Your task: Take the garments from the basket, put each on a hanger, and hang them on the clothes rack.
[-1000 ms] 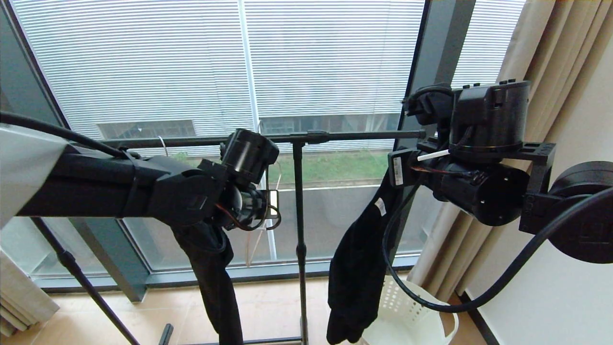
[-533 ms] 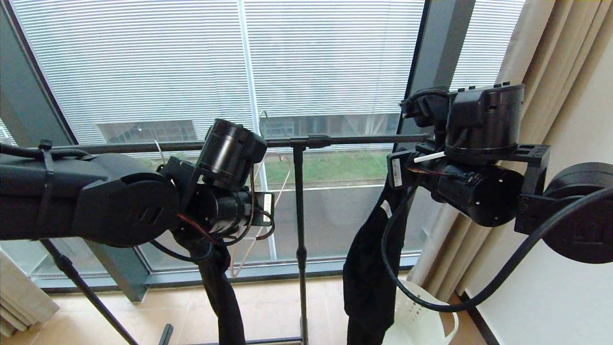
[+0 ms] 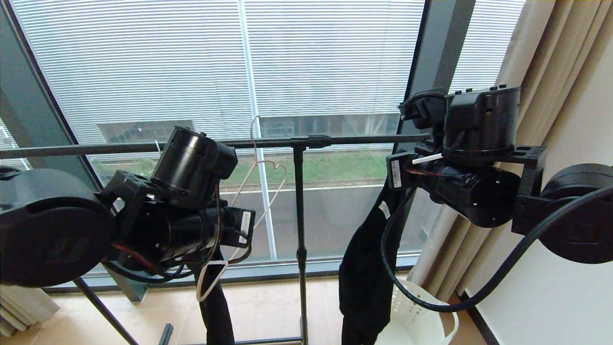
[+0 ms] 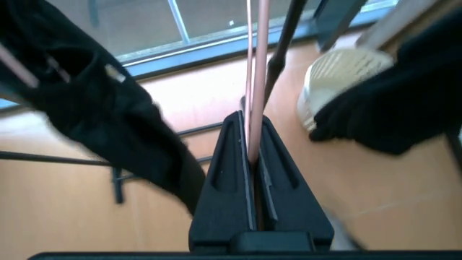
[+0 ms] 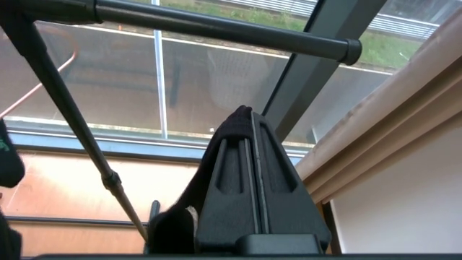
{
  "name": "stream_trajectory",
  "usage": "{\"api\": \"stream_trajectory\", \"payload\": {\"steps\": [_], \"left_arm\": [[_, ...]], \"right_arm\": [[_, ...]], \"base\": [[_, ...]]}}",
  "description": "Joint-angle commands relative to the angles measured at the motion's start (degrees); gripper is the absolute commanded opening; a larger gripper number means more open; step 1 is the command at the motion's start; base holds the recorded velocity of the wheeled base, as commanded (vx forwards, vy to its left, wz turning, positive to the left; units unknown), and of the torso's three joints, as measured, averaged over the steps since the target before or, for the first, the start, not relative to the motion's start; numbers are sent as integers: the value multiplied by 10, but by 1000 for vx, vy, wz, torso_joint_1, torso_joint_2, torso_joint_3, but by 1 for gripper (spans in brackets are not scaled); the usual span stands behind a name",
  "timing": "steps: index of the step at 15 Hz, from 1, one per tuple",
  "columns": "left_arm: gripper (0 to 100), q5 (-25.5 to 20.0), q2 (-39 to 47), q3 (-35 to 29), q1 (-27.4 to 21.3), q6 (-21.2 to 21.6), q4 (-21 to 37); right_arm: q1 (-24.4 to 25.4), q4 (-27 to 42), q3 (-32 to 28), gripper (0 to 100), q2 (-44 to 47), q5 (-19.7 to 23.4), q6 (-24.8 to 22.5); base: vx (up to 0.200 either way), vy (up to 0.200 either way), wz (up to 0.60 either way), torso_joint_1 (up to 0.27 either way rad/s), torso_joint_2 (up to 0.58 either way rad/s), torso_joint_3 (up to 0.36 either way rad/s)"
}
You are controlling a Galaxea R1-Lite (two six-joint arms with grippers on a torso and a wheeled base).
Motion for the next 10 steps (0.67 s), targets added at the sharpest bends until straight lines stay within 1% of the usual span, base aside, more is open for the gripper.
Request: {"api": "stream_trajectory", "payload": {"steps": [1,2,5,7,8,10], "left_arm": [[0,0,-49,45,-6,17,0],[0,-1,-71,72,-9,26,-3],[0,-2,-126,125,-16,26,-5],[0,-28,-184,182,-22,27,-5],[0,-47,-227,224,-22,27,-5],[0,-60,-288,268,-22,27,-6]], "right_arm": [[1,0,0,0,0,0,0],[1,0,1,0,4,0,0],[12,0,5,0,16,-11,1],[23,-1,16,0,12,-15,2],[30,-1,23,0,7,-21,2],[45,-1,36,0,-9,-40,2]], "base": [[0,0,0,0,0,0],[0,0,0,0,0,0],[0,0,0,0,0,0],[0,0,0,0,0,0],[0,0,0,0,0,0],[0,0,0,0,0,0]]}}
